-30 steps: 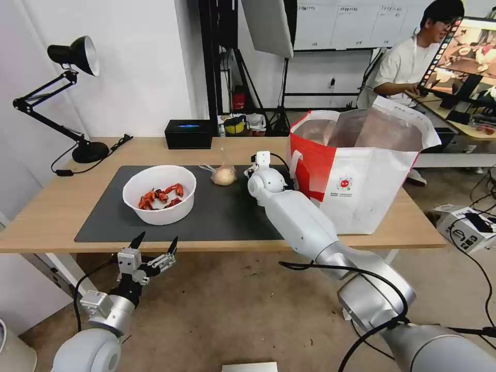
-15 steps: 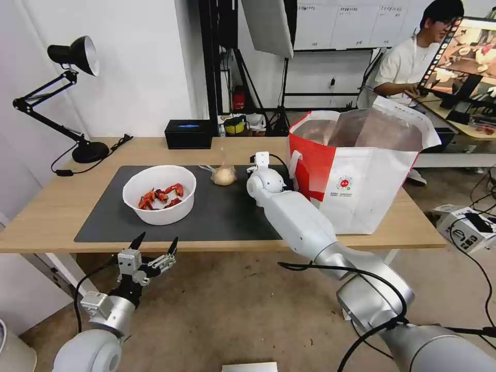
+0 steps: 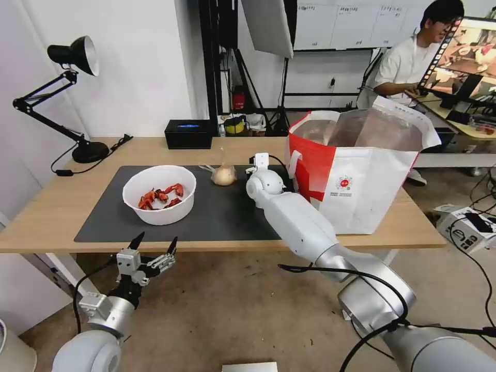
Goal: Pick up the trash from the table and place it into the takeout bag.
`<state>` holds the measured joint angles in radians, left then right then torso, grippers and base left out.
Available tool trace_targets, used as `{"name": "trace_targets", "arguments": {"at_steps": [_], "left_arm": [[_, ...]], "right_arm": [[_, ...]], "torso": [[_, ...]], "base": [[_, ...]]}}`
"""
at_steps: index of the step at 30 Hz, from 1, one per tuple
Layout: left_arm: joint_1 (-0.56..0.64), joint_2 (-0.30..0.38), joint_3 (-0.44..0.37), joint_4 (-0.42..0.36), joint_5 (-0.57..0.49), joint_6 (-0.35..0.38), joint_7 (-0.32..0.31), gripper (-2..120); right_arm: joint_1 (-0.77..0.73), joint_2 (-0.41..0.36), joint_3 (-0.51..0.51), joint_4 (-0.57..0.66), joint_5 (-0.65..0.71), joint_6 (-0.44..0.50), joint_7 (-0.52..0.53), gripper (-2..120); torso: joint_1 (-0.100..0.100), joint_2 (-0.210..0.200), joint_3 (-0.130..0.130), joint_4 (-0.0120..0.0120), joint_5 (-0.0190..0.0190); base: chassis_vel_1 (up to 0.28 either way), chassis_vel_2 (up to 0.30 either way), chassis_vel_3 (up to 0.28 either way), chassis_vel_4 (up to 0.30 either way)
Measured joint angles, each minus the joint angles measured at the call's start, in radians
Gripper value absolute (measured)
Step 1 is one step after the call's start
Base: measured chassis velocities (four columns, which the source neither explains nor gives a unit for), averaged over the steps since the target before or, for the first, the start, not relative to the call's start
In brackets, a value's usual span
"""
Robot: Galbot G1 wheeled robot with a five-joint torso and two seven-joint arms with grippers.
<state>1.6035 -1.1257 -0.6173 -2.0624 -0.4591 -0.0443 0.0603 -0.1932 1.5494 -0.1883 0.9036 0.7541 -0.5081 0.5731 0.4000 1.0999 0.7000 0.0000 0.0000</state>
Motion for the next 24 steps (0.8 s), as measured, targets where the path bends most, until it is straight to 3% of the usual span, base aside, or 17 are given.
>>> {"name": "trace_targets", "arguments": {"at_steps": [24], "left_arm": [[0.009, -0.005, -0.002, -0.02, -0.002, 0.002, -0.004, 100]], "right_arm": [[-0.067, -0.192, -0.035, 0.434, 0.062, 0.026, 0.062, 0]], "torso": [[0.0, 0.0, 0.0, -0.0002, 0.0]], "base": [[0.0, 0.0, 0.0, 0.0]]}}
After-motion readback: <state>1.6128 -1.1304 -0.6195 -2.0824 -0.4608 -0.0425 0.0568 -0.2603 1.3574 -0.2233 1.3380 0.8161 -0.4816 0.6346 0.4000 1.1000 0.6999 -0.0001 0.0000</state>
